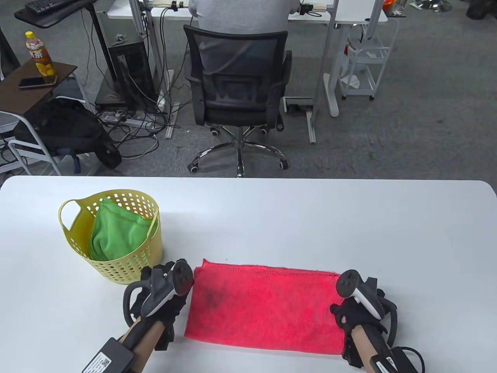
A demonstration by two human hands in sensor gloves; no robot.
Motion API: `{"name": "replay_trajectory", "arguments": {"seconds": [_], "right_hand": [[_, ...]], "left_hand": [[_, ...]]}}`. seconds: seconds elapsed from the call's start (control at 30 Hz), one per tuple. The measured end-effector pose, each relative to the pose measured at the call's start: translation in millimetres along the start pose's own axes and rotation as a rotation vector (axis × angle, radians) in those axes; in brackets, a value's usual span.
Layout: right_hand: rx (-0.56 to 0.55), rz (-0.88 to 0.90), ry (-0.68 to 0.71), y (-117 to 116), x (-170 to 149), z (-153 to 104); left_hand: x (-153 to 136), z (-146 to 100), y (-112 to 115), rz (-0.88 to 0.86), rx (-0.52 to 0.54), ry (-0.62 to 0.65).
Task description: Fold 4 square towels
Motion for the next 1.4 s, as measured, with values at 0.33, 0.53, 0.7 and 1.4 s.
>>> {"name": "replay_trajectory", "arguments": {"seconds": [0.33,0.53,0.7,1.4], "right_hand": [[-0.116,0.301,-0.029,48,-41,-8],[-0.283,0.316,-0.047,102,-44,-34],[-0.279,0.378,0.163,107,36,-54],[-0.021,-0.255,0.271,-27,158,-41]], "left_hand": [[-41,-26,8,-0.148,0.105,-0.041],[-43,-25,15,-0.149,0.089,-0.016],[-39,-25,16,-0.13,0.086,0.003],[-33,-22,32,-0.065,0.036,0.022]]}}
Point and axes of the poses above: the tracker on the back of each hand, its own x axis roughly to the thumb side, its own z axis roughly from the wrist to the fingertips, y = z × x, the point moved 1 cm from there along z, roughly from the wrist to the fingertips, and after that the axes turned 7 degrees about y, right-handed, at the moved point
